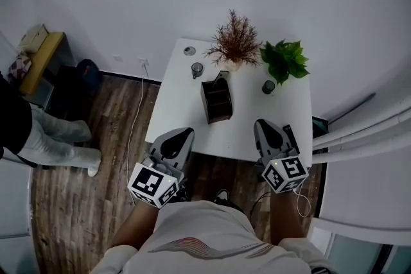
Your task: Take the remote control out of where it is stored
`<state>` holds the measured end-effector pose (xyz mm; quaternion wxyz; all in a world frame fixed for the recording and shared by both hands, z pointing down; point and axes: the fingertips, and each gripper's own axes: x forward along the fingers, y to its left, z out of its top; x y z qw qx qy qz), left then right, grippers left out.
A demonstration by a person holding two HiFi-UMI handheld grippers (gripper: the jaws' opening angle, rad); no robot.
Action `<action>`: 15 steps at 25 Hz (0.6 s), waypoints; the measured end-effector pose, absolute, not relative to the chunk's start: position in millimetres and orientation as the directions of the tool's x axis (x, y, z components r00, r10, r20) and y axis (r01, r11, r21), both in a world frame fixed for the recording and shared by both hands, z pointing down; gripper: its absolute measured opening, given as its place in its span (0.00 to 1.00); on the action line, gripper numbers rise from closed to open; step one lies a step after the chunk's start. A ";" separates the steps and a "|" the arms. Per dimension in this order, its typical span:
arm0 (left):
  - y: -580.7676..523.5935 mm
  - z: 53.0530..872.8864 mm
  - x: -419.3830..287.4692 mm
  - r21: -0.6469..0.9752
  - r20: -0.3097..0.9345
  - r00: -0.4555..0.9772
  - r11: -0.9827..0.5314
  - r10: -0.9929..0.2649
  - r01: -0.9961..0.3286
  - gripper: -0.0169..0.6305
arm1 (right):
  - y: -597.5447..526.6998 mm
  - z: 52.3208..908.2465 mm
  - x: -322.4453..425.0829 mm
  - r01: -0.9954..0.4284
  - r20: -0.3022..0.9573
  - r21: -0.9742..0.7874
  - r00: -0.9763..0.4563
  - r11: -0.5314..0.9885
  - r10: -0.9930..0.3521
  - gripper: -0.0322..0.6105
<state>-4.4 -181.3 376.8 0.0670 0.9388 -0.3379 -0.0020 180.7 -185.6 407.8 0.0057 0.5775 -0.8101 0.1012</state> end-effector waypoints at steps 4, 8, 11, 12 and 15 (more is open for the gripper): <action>-183.5 377.6 -8.4 0.149 0.039 0.766 -0.754 -0.642 -0.639 0.04 | -189.2 410.7 176.5 -0.933 0.140 -0.158 -0.344 0.322 -0.928 0.10; -183.6 378.9 -10.8 0.148 0.044 0.765 -0.753 -0.642 -0.641 0.04 | -192.8 410.4 171.5 -0.931 0.143 -0.156 -0.353 0.331 -0.925 0.10; -184.2 378.8 -12.4 0.150 0.046 0.763 -0.751 -0.644 -0.643 0.04 | -195.0 410.3 168.6 -0.929 0.146 -0.154 -0.359 0.337 -0.922 0.10; -184.4 378.9 -12.9 0.149 0.046 0.763 -0.751 -0.645 -0.644 0.04 | -195.6 410.5 168.0 -0.928 0.147 -0.154 -0.360 0.338 -0.921 0.10; -185.4 379.3 -14.8 0.149 0.048 0.761 -0.748 -0.647 -0.646 0.04 | -197.9 411.2 166.9 -0.928 0.148 -0.157 -0.360 0.337 -0.921 0.10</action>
